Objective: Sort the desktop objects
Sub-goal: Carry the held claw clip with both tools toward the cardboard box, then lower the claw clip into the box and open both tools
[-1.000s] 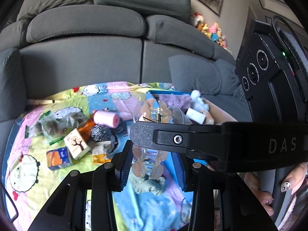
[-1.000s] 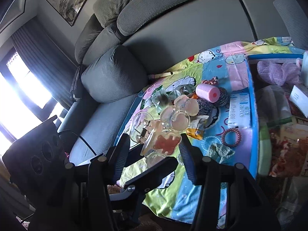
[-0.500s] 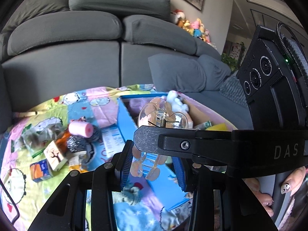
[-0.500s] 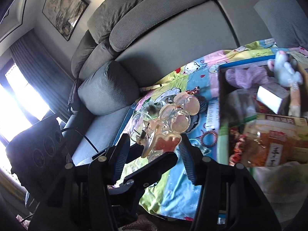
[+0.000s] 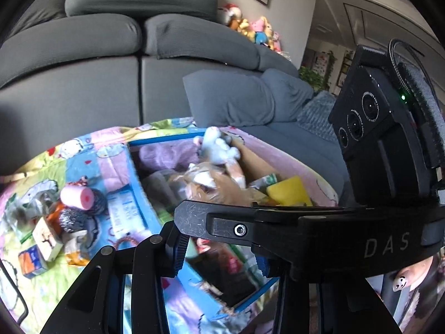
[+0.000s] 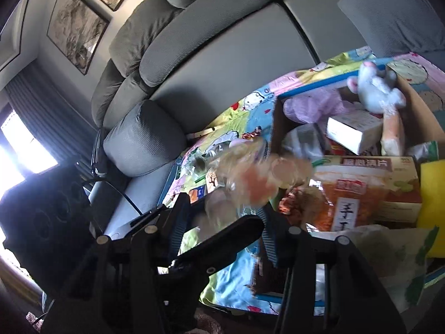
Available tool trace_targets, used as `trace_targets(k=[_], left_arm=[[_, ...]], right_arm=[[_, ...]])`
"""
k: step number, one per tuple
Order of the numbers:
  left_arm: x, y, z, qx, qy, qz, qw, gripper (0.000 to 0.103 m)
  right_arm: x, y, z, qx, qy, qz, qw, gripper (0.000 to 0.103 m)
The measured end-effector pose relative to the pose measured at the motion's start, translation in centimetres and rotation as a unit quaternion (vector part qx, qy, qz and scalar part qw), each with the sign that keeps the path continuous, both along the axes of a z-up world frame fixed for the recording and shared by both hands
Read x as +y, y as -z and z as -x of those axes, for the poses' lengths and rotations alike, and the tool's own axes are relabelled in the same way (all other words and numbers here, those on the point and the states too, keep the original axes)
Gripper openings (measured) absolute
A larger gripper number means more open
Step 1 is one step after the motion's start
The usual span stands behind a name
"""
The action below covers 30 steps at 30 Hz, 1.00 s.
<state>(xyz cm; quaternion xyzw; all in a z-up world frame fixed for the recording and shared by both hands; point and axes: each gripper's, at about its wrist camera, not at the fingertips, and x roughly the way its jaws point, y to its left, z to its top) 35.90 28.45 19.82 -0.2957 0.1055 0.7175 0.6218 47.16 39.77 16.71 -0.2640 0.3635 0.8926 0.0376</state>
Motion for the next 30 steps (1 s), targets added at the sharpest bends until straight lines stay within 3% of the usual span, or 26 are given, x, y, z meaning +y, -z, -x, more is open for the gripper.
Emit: trace_targets(k=[13,23,25,30], left_arm=[[4.6,2.0,-0.6,-0.029,0.036,0.022,0.9987,0.04],[2.9,1.3,1.0,-0.05,0.007,0.014,0.9986,0.041],[2.0,1.1,2.1,-0.061,-0.004,0.013,0.998,0.041],[-2.0,0.5,6.1,-0.096,-0.07,-0.002,0.9929,0.078]], right_arm=[[4.8,2.4,-1.7,-0.015,0.049,0.046,0.998,0.045],[5.2,1.9,-2.3,-0.018,0.084,0.037,0.996,0.047],[5.2,1.5,-2.4,-0.016,0.095,0.033,0.995,0.055],[3.9,0.3,-1.6,-0.007,0.089,0.011,0.996,0.071]])
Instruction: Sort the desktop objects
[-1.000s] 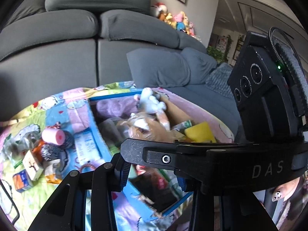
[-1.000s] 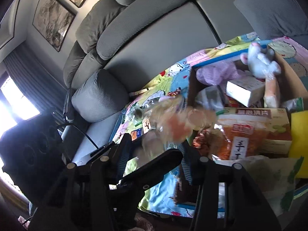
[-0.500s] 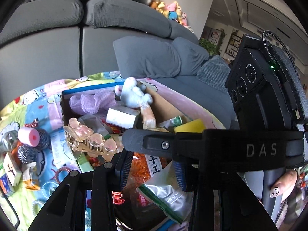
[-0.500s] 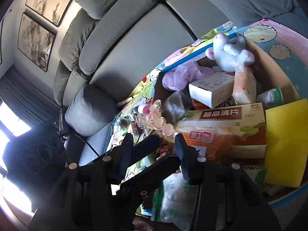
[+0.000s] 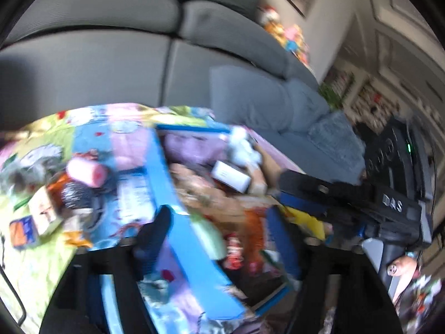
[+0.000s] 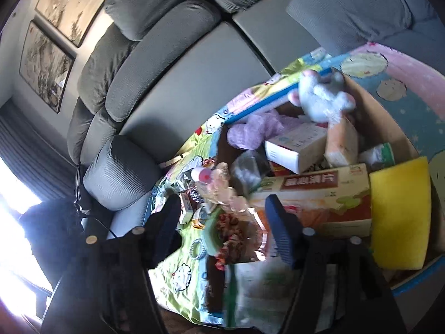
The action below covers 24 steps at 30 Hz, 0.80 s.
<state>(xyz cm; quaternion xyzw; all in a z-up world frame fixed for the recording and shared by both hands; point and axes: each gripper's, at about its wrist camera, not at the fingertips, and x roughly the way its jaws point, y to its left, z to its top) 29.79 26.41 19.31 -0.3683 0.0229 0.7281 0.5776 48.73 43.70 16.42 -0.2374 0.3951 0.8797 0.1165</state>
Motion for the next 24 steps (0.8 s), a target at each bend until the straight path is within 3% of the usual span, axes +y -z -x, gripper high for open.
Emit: trace_targets(k=[3,11,21,24], left_arm=[[-2.8,-0.3,2.2,-0.008,-0.04,-0.01,0.9991,0.079],[-10.1,0.7,8.2,-0.02,-0.148,0.008,0.9887,0.079],[-15.9,5.2,14.5,-0.027,-0.214,0.055,0.9748,0.079],[-17.2,7.1,15.9,-0.043,-0.21,0.06,0.9748,0.079]], right_arm=[[-1.4,-0.7,1.4,0.01,-0.024,-0.005,1.0,0.075],[-5.9,-1.5,7.7,0.006,-0.095,-0.011,0.995,0.076],[-11.1,-0.2,16.6,-0.03,-0.166,-0.003,0.986,0.08],[-12.5,0.6,19.2,-0.033,-0.187,0.002,0.982,0.073]])
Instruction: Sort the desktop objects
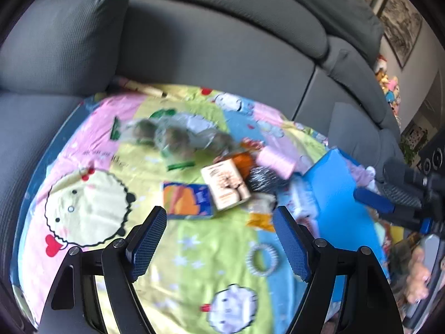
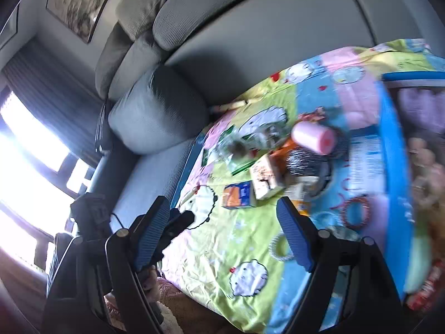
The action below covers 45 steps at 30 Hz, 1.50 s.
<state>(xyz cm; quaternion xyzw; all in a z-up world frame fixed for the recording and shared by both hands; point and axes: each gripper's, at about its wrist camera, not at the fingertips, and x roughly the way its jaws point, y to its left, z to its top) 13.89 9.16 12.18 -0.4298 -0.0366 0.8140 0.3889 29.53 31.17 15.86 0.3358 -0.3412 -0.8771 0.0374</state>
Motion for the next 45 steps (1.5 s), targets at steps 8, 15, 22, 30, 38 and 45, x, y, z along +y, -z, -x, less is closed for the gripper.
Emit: trace_targets(k=[8,15,22,30,38,45], left_arm=[[-0.8,3.2,3.0,-0.001,-0.001,0.004,1.0,0.079],[-0.5,4.9,5.1,-0.021,0.014,-0.01,0.9996,0.079],[0.6,6.6,6.0,-0.028,0.025,0.013,0.9992,0.079],[0.6,6.1,5.3,-0.029,0.031,0.003,0.9991,0.079],[3.7,1.4,0.1,0.006,0.068,0.012,0.9976,0.079],[9.1,-3.0,-7.2,0.051,0.153,0.014,0.9868,0.081]], right_arm=[[-1.9,4.7,6.5,-0.079,-0.027,0.002,0.996,0.047],[-2.1,8.7,10.6,-0.126,-0.038,0.045,0.99,0.045],[-2.2,11.6,12.6,-0.167,-0.033,0.045,0.984,0.045],[-2.3,11.0,12.0,-0.172,-0.028,0.016,0.985,0.044],[-1.7,2.6,4.3,-0.098,0.048,-0.123,0.986,0.07],[1.6,-1.5,-4.7,-0.075,0.134,-0.186,0.97,0.084]])
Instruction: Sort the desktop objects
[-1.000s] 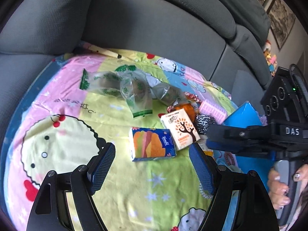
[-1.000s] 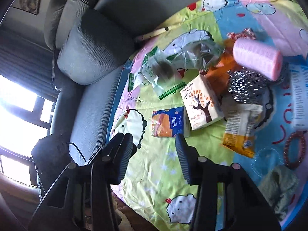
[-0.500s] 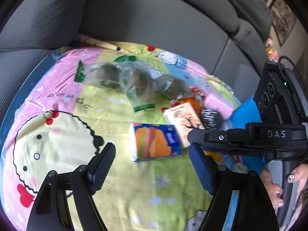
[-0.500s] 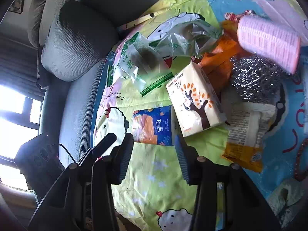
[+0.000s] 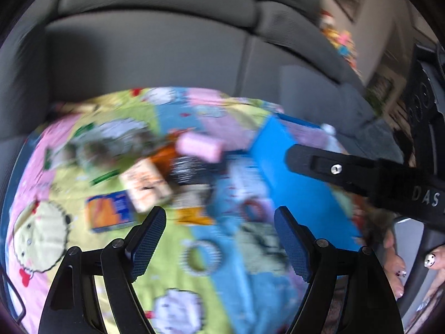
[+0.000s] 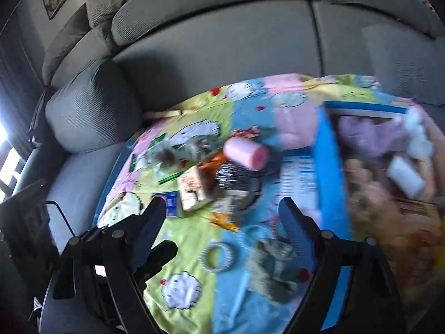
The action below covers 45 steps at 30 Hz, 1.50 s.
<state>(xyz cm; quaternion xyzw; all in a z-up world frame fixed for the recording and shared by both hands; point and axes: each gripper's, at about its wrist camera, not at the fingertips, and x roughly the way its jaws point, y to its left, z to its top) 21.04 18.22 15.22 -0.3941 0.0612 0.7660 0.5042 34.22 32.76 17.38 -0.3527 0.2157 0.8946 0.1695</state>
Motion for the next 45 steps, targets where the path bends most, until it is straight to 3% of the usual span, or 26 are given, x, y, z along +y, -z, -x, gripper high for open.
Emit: trace_targets(k=[7,16,27,33,45], left_arm=[[5.7,-2.3,-6.9,0.024,0.093,-0.005,0.9954,0.081],[10.5,-1.9,-11.5,0.023,0.146,0.02,0.9888,0.081],[12.1,-1.4,-13.7,0.028,0.157,0.042,0.9864,0.081],[12.7,-1.0,-14.4,0.011,0.167,0.053,0.9844,0.081],[13.3,-0.6,-15.3,0.028,0.162,0.067,0.9841,0.081]], right_arm=[[3.9,-1.5,-7.7,0.013,0.067,-0.023,0.997,0.089],[8.2,-0.3,-13.3,0.007,0.133,-0.011,0.991,0.092],[10.1,0.6,-16.0,0.008,0.154,0.008,0.988,0.092],[10.6,0.8,-16.8,0.011,0.16,0.016,0.987,0.092],[11.5,1.2,-18.1,0.013,0.172,0.024,0.985,0.092]])
